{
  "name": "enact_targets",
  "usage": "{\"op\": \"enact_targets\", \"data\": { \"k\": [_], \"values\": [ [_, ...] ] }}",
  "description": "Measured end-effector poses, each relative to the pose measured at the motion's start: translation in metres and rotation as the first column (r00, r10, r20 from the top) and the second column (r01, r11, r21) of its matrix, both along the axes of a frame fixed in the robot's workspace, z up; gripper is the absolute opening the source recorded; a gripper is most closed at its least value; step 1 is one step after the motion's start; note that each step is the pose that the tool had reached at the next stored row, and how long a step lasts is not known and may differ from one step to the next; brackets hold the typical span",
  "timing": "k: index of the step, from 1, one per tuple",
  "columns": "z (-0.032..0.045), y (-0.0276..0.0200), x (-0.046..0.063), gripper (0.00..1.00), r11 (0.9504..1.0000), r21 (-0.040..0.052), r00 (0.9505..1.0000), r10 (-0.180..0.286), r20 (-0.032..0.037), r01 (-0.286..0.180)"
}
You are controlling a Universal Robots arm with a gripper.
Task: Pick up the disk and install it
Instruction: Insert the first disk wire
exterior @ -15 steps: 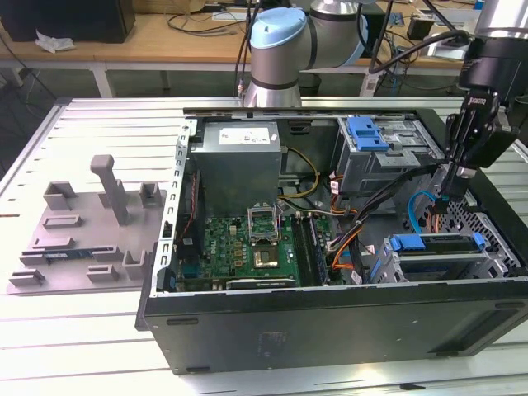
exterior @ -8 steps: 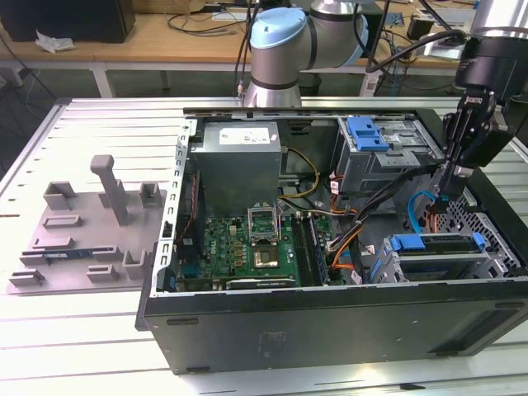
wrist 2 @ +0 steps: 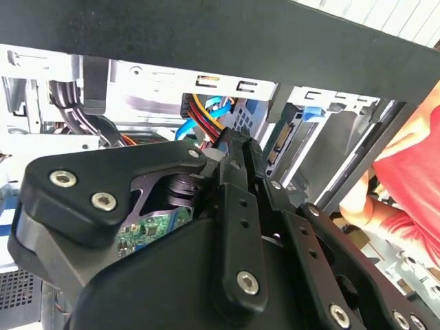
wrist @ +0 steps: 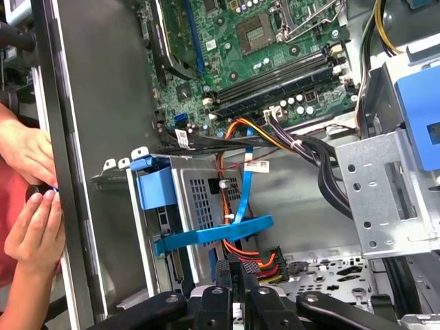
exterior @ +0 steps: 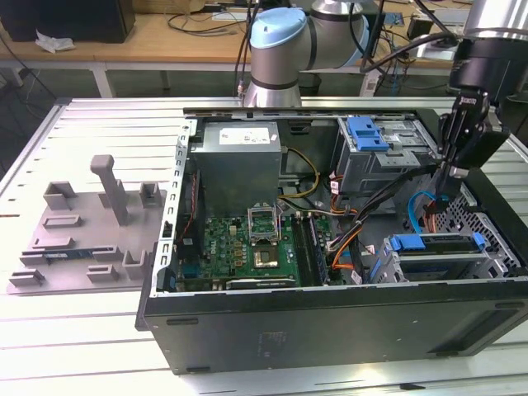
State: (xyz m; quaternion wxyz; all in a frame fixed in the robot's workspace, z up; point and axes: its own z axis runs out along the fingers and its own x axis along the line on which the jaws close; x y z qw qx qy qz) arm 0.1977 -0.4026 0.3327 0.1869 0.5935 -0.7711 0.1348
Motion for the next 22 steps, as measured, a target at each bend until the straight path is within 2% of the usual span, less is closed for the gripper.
{"op": "enact_targets", "data": {
  "k": [1, 6, 8, 10, 14, 18, 20, 21, 22],
  "values": [
    [0.0002, -0.0007, 0.0, 0.17, 1.0, 0.0037, 1.0, 0.002, 0.0059, -0.002],
    [0.0006, -0.0061, -0.005, 0.17, 0.9999, 0.0115, 0.9999, 0.003, 0.0152, -0.003],
    [0.0012, -0.0085, -0.007, 0.17, 0.9998, 0.0179, 0.9998, 0.003, 0.0217, -0.003],
    [0.0016, -0.0097, -0.008, 0.17, 0.9997, 0.0225, 0.9997, 0.003, 0.024, -0.003],
    [0.0035, -0.0114, -0.008, 0.17, 0.9992, 0.0409, 0.9996, 0.002, 0.0296, -0.003],
    [0.007, -0.015, -0.008, 0.17, 0.9982, 0.0599, 0.9994, 0.002, 0.0351, -0.004],
    [0.0112, -0.0195, -0.009, 0.17, 0.9971, 0.0762, 0.9992, 0.002, 0.0404, -0.005],
    [0.0173, -0.0269, -0.011, 0.17, 0.9946, 0.1041, 0.9988, 0.001, 0.0493, -0.006],
    [0.0186, -0.0314, -0.012, 0.17, 0.9932, 0.116, 0.9987, 0.0, 0.0513, -0.006]
  ]
}}
